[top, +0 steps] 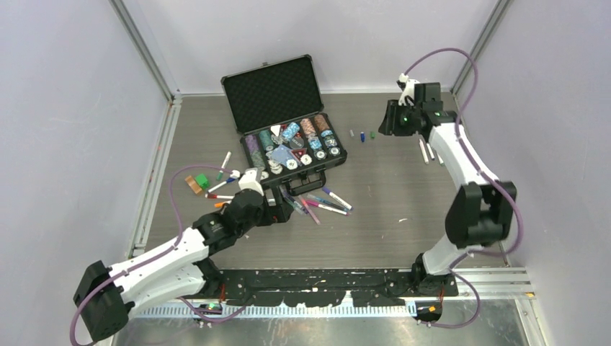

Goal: Open the pen caps
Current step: Place the pen cap at the center of the board, then pick up the pen from the center of the board.

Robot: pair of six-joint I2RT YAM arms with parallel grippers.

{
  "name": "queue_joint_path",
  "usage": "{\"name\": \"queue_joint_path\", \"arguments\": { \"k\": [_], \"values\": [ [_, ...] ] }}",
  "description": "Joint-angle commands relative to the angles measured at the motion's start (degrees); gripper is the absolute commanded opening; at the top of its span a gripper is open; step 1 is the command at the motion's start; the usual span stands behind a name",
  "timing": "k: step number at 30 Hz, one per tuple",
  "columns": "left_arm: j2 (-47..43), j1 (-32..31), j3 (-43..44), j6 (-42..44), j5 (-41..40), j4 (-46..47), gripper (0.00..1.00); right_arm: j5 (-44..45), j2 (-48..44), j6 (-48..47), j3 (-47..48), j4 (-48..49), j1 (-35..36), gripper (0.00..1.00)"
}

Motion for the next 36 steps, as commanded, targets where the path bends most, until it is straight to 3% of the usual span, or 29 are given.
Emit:
{"name": "queue_joint_path", "arguments": {
  "k": [1, 6, 11, 20, 26, 31, 33, 36],
  "values": [
    [4.0, 0.3, 2.1, -5.2, -1.5, 0.3, 0.94, -8.6, -11.7, -3.9, -5.9, -1.7, -0.6, 0.44],
    [11.3, 0.4, 5.2, -8.2, -1.9, -0.4, 0.91, -13.3, -23.5, -5.9, -13.0, -2.2, -2.7, 0.54],
    [19.7, 0.4, 9.9, -9.7, -1.8, -2.7, 0.75, -22.1, -27.8, -7.1, -19.6, -0.9, -3.2, 0.55],
    [37.8, 0.4, 26.6, -10.1, -6.6, -23.0, 0.5, -26.9, -26.6, -7.5, -22.9, 0.0, -7.0, 0.55],
    [39.7, 3.0, 29.5, -6.6, -10.3, -27.0, 0.51, -28.5, -26.1, -8.1, -23.2, -0.7, -7.4, 0.55],
    [34.6, 5.5, 24.5, -27.1, -11.7, -28.3, 0.63, -28.5, -25.1, -8.8, -22.5, -1.9, -7.4, 0.54],
    [34.1, 6.4, 23.7, -34.6, -13.4, -30.4, 0.63, -28.6, -24.8, -8.8, -22.2, -2.3, -7.4, 0.54],
    [34.4, 8.9, 24.3, -39.4, -14.1, -32.1, 0.64, -28.6, -24.8, -8.8, -22.3, -2.3, -7.5, 0.54]
  ]
}}
